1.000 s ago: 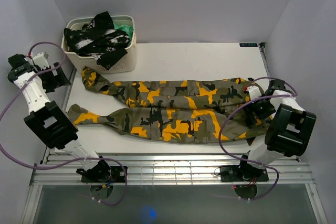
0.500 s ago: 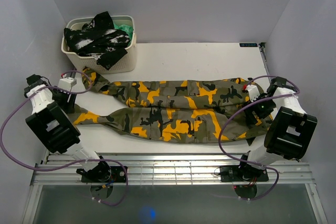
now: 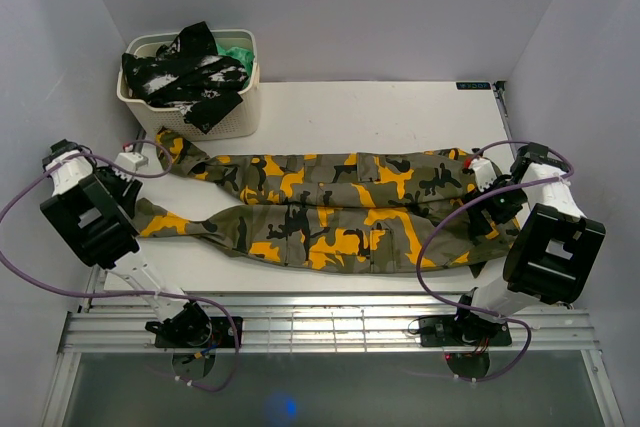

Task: Fold and stack the trousers
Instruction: Flatten the trousers out

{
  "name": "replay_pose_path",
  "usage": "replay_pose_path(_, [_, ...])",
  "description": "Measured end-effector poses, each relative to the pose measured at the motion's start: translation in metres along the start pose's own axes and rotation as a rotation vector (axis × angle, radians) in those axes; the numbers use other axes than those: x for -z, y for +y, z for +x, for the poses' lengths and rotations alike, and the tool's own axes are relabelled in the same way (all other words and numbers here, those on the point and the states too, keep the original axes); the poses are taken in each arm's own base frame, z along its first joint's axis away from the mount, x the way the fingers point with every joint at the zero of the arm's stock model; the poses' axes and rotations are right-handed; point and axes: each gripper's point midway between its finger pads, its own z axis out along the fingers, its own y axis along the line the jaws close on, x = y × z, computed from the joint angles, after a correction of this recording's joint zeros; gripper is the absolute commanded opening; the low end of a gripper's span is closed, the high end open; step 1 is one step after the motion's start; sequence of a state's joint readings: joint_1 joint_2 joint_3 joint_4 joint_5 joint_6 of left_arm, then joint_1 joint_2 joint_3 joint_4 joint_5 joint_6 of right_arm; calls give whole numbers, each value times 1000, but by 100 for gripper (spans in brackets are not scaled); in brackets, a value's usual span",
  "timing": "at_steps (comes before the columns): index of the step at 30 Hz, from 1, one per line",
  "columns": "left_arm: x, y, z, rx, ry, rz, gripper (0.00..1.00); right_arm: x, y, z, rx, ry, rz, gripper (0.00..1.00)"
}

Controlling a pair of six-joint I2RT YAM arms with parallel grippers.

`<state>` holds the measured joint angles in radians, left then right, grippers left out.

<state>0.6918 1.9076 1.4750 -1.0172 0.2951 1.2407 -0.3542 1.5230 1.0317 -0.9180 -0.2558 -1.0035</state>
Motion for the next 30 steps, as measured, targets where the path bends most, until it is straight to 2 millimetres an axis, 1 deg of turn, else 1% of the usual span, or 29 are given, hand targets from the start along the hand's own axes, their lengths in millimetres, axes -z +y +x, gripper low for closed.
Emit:
replay_pose_path(3, [-1,-9,2,4,7,36,60,0,-1,1,0,7,3,80])
replay_pose_path(4, [-1,-10,3,6,10,42,54,0,-1,2,0,10,3,80])
replay_pose_path(7, [-3,-17,7,16,18,66,45,0,-1,2,0,13,4,80])
replay_pose_path(10, [-6,-19,13,39,25,83,44,0,-1,3,0,14,5,80])
replay_pose_path(13, [-12,-20,19,62,35,95,52,0,-1,3,0,14,5,80])
replay_pose_path(14, [-14,-20,20,66,37,95,58,0,-1,2,0,14,5,80])
replay_pose_path(15, [-16,-20,22,70,40,95,62,0,-1,3,-1,14,4,80])
replay_pose_path(18, [-21,-21,25,80,45,87,68,0,-1,2,0,14,5,80])
replay_pose_path(22, [-26,-21,30,86,55,73,70,0,-1,3,-1,14,4,80])
replay_pose_path(28, [-25,-9,31,91,65,23,74,0,-1,3,-1,14,4,80])
replay_pose_path(30, [-25,-7,31,94,66,14,70,0,-1,3,-1,14,4,80])
